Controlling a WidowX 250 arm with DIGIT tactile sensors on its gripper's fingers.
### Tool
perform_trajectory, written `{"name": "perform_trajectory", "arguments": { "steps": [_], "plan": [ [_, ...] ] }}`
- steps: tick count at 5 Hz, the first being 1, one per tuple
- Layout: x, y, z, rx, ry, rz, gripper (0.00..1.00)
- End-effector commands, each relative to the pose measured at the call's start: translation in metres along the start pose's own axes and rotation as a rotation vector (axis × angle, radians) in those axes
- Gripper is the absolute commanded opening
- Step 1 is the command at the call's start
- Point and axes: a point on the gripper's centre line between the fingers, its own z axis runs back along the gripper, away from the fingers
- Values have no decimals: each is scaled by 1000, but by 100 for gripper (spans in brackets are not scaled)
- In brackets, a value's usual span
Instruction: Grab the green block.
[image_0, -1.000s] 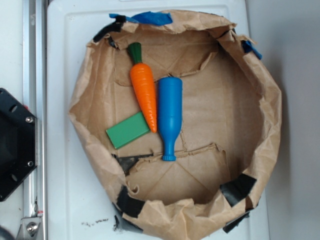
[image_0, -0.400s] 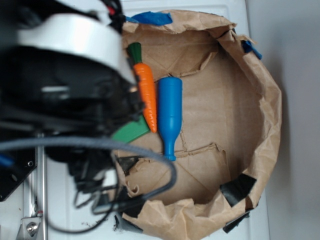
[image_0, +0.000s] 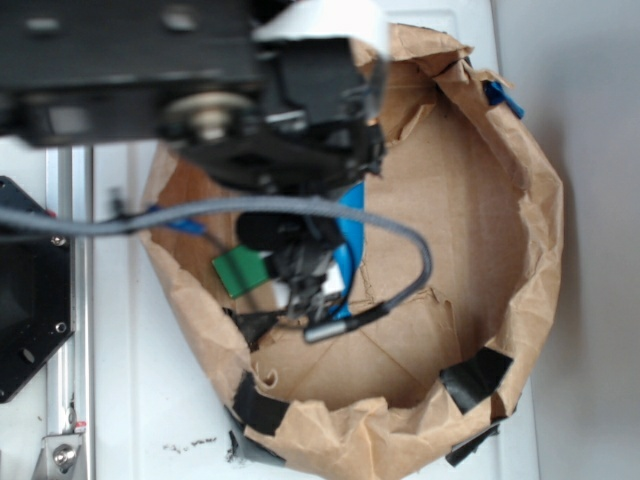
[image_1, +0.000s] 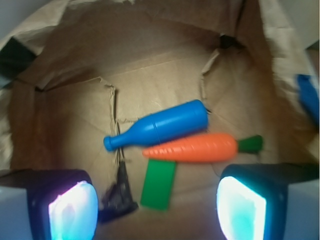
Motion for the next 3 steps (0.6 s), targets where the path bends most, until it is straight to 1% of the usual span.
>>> {"name": "perform_trajectory", "arguments": {
  "steps": [1, 2, 3],
  "plan": [
    [3, 23, -52, -28, -19, 44, 100],
    [-4, 27, -73, -37, -14, 31, 100],
    [-4, 30, -83, -43, 9, -19, 100]
  ]
}}
